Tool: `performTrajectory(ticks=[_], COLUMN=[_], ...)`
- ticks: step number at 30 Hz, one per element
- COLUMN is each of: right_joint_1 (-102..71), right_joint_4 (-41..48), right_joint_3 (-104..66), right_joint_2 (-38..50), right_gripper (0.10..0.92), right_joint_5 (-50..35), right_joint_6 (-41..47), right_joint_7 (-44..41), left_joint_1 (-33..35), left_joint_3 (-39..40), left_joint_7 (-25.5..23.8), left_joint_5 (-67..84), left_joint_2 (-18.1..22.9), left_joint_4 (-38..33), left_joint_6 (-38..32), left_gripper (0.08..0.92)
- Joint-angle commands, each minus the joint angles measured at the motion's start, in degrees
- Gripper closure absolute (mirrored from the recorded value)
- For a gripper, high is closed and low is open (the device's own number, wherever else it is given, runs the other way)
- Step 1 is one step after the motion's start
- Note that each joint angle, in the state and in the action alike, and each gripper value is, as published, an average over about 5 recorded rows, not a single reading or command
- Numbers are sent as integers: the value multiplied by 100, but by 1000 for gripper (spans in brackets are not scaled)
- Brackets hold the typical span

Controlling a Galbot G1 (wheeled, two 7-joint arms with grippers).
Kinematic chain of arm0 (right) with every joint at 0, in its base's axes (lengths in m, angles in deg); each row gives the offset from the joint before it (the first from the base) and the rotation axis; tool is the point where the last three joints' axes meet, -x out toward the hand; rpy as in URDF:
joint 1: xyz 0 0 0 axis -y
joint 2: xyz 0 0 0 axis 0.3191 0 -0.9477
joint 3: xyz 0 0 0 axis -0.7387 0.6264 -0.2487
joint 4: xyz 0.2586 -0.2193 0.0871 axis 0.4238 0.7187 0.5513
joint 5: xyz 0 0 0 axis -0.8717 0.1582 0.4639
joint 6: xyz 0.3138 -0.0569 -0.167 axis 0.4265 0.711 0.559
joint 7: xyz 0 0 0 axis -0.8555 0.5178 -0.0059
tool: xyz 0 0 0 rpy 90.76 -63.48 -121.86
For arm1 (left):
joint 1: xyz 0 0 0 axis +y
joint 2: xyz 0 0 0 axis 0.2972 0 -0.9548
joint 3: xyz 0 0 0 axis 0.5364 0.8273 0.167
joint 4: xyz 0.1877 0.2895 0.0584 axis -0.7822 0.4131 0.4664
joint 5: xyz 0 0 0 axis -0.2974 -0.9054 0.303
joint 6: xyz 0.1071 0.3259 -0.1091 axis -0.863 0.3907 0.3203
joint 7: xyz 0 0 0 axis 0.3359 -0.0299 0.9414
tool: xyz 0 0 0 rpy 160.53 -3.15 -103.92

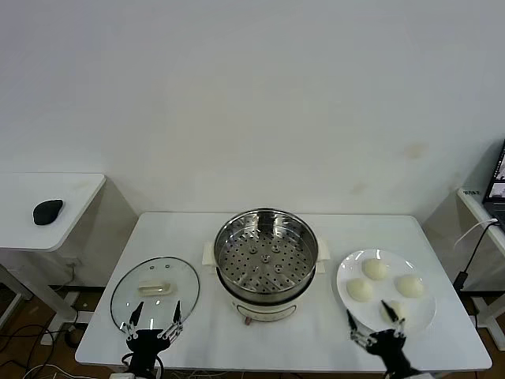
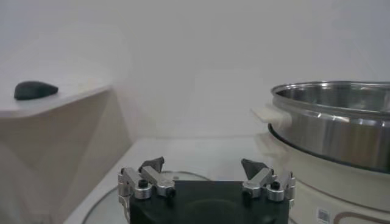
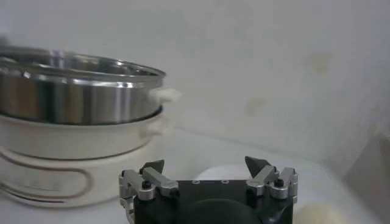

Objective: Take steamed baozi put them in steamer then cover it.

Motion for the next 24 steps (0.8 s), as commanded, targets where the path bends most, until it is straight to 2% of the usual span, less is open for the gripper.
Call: performTrajectory(ticks=[1,7,12,18,24], right_joint_1=[877,1718,3148,5880,8228], right_joint_4=[549,1324,1905,2868,3653], right_joint_3=[-826,-61,1570,4515,7171], right_joint_2=[1809,3126,3865,4330,4197], right_gripper=[203,203,203,203,203], right_joint_5=[1511,1692,1557,928,308], right_joint_6=[318,487,543,481,447], right_joint_7=[-1189,-2155,-2992,-3919,-4480], left_joint_1=[-108,-165,-141,-73,-46], left_joint_3=[-20,16,12,-6,-44], left_joint_7=[27,134,144,173,208], left_joint_5=[-170,-287,-467,-570,-627], left_joint_2=[2,37,22,44,84], left_joint_4=[12,110,109,61,31], left_joint_6=[222,223,230,272,298], left_gripper=[177,177,177,177,177])
